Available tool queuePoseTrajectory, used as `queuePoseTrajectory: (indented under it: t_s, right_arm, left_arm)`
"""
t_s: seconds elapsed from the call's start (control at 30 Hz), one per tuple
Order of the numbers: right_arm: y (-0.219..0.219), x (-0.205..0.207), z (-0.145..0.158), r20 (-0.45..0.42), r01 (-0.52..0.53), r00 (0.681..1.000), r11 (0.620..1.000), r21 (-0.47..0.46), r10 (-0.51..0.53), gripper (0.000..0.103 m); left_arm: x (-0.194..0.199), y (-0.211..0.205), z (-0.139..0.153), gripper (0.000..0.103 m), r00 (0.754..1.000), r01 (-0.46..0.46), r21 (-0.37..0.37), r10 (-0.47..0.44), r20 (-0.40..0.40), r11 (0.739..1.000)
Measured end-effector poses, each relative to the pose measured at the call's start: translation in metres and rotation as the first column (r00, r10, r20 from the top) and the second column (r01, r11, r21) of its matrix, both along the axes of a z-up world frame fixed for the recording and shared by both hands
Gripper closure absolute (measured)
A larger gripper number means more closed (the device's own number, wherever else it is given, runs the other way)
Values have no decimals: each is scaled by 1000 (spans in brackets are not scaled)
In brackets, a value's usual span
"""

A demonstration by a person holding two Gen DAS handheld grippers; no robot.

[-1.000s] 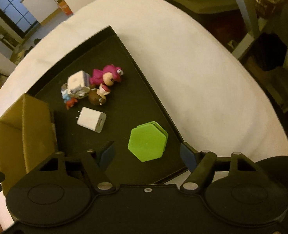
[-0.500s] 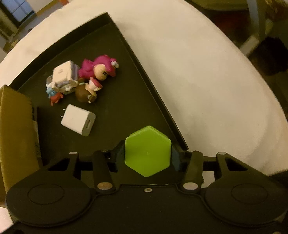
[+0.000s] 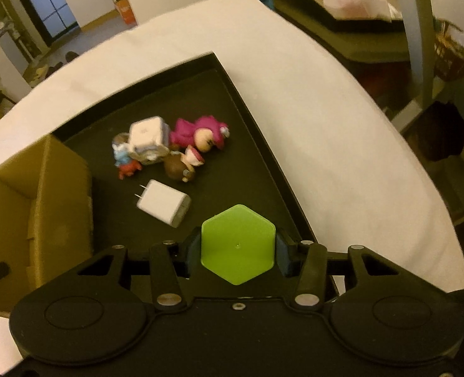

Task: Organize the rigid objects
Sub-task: 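Carry the green hexagon into the box and release it with the right gripper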

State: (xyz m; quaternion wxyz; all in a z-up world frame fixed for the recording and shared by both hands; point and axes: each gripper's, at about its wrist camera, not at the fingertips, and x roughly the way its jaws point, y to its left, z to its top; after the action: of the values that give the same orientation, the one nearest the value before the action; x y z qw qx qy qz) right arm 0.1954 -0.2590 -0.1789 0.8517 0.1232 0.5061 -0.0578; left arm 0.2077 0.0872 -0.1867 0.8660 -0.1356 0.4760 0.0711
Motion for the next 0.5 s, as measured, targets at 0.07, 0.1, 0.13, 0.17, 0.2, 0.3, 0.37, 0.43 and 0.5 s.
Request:
queuePoseTrajectory:
  t_s: [0.07,0.1,0.13,0.17,0.2,0.3,0.37,0.43,0.5]
  right_arm:
    - [5,-3,9,26,-18,1000,1000,8,17,57]
    - [9,-3,12,35,-25,999,1000,12,25,57]
    - [12,-4,16,45,-32,998,999,10,31,57]
    - [16,-4,18,56,-38,998,999,8,38,57]
    - [20,-5,22,65,-47,997,999,4,47,57]
    - [34,-6,31,87,-75,993,997,-1,75,57]
    - [42,-6,36,99,-91,991,996,-8,91,57]
    - [50,-7,41,111,-103,988,995,-17,104,57]
    - [57,-8,45,122,-112,986,993,-23,114,57]
  left_arm:
    - [2,2,-1,88,1000,1,-18,-1,-3,1000]
    - [2,2,-2,88,1000,2,-26,-2,-6,1000]
    - [3,3,-3,88,1000,4,-32,-4,-10,999]
    - [3,2,-3,88,1000,6,-37,-7,-14,999]
    - [3,2,-4,88,1000,9,-42,-9,-18,999]
    - [4,0,-4,87,1000,13,-49,-14,-18,999]
    - [6,-1,-5,87,1000,14,-50,-15,-19,999]
    - [8,-1,-6,87,1000,13,-57,-14,-21,998]
    - [8,-2,-5,86,1000,13,-63,-15,-21,998]
